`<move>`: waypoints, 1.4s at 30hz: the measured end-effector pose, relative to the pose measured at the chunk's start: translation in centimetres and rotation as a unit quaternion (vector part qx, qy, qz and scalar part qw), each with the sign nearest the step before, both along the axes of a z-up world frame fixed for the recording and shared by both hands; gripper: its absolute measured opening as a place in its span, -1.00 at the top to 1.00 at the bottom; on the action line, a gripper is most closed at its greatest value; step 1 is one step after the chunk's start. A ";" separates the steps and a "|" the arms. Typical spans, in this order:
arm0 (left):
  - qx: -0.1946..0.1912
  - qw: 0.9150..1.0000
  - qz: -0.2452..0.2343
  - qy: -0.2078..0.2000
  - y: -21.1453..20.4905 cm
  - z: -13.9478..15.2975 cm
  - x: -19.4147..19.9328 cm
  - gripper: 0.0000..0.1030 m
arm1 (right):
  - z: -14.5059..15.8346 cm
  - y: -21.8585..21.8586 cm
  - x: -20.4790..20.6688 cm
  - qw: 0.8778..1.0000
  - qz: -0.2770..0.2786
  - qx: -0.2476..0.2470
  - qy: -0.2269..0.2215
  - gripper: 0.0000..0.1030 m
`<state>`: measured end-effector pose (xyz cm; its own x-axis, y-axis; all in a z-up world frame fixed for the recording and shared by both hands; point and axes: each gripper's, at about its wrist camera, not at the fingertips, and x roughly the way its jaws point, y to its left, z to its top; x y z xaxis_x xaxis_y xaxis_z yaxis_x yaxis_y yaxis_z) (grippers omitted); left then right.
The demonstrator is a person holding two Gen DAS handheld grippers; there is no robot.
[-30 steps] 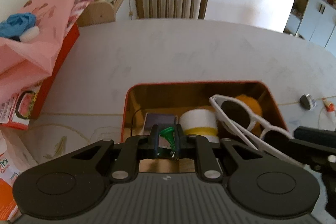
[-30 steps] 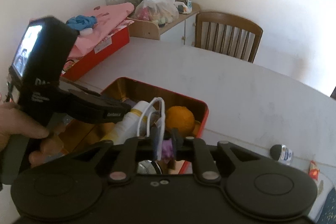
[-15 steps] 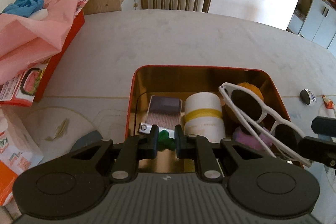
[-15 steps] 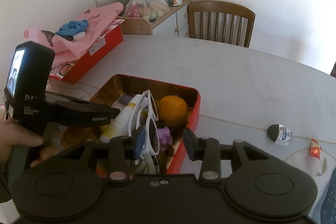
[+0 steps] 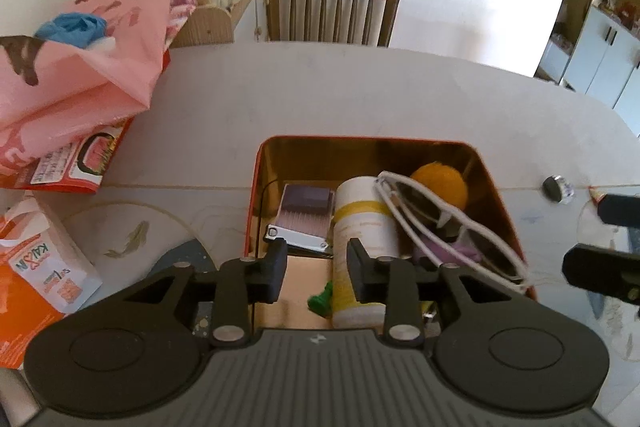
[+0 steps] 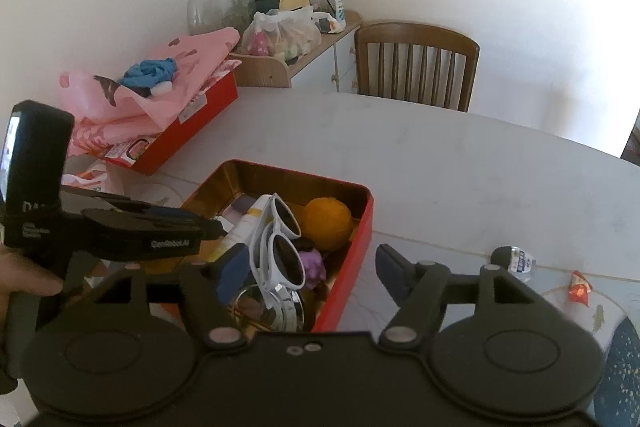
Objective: Organize rigid objects
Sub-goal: 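Open the left gripper to drop the green piece while the right releases the sunglasses, then withdraw both open grippers from the tin toward the roll-on bottle and red wrapper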
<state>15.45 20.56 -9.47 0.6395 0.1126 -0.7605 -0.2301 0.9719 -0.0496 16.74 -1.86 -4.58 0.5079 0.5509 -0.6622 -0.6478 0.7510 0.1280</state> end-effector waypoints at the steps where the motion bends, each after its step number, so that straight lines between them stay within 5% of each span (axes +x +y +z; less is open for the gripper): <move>1: -0.002 1.000 0.000 -0.003 -0.1 0.3 -0.2 0.38 | 0.1 -0.3 -0.2 1.000 -0.001 0.001 -0.002 -0.37; 3: -0.006 1.000 0.000 -0.008 -0.5 0.9 -0.5 0.31 | 0.4 -0.7 -0.5 1.000 -0.001 0.001 -0.005 -0.40; 6: -0.011 1.000 -0.003 -0.024 -1.2 1.8 -1.2 -0.35 | 1.0 -1.5 -1.0 1.000 0.000 -0.003 -0.012 -0.42; 7: -0.013 0.999 -0.004 -0.035 -1.5 2.3 -1.5 -0.41 | 1.1 -1.8 -1.1 1.000 -0.002 -0.007 -0.014 -0.44; 22: -0.020 0.997 -0.043 -0.064 -8.2 4.8 -1.6 -0.55 | 2.6 -8.9 -0.4 0.999 -0.053 -0.002 -0.002 -0.99; 42: -0.022 0.996 -0.045 -0.068 -19.2 3.3 3.8 -0.62 | -0.3 -19.6 4.7 0.995 -0.094 -0.015 0.014 -0.99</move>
<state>19.24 1.34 -6.12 0.7435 0.0192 -0.6684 -0.1309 0.9844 -0.1174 21.40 -21.50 -4.92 0.5811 0.4270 -0.6928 -0.4916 0.8626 0.1193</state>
